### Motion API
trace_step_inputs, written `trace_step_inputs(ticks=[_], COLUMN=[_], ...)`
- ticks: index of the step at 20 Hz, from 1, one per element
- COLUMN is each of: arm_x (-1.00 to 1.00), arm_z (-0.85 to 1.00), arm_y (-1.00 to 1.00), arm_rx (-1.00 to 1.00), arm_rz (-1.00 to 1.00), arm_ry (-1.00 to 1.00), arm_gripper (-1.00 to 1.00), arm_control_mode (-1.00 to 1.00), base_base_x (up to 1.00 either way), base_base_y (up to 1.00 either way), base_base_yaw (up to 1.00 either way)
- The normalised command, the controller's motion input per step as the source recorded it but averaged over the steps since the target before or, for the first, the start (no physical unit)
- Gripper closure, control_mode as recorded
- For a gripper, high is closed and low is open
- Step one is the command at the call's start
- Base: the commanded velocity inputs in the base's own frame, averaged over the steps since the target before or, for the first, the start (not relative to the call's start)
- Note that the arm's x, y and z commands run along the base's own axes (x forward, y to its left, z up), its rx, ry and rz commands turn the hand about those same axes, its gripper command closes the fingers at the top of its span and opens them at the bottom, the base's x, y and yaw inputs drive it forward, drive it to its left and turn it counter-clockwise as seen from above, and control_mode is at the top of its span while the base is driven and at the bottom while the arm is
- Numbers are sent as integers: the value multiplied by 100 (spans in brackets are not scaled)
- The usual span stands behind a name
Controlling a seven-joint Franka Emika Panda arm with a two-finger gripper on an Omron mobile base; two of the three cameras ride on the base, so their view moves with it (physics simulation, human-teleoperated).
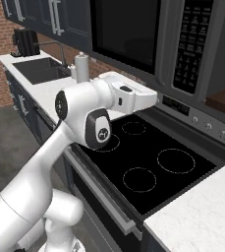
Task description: Pick the eggplant from the sink and place it in the bowl. Then pick the bowl and place it in the microwave. Then close the microwave door and press the start button.
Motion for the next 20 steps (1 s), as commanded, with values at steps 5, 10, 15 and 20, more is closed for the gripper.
trace_step_inputs(ticks=[5,10,15,20], arm_x=[7,25,45,34], arm_z=[0,0,0,0], arm_y=[-8,-3,-1,-17], arm_rx=[0,0,0,1], arm_rz=[0,0,0,1], arm_ry=[3,2,4,4], arm_gripper=[100,100,100,100], arm_control_mode=[-100,-100,-100,-100], base_base_x=[0,0,0,0], base_base_y=[0,0,0,0], base_base_yaw=[0,0,0,0])
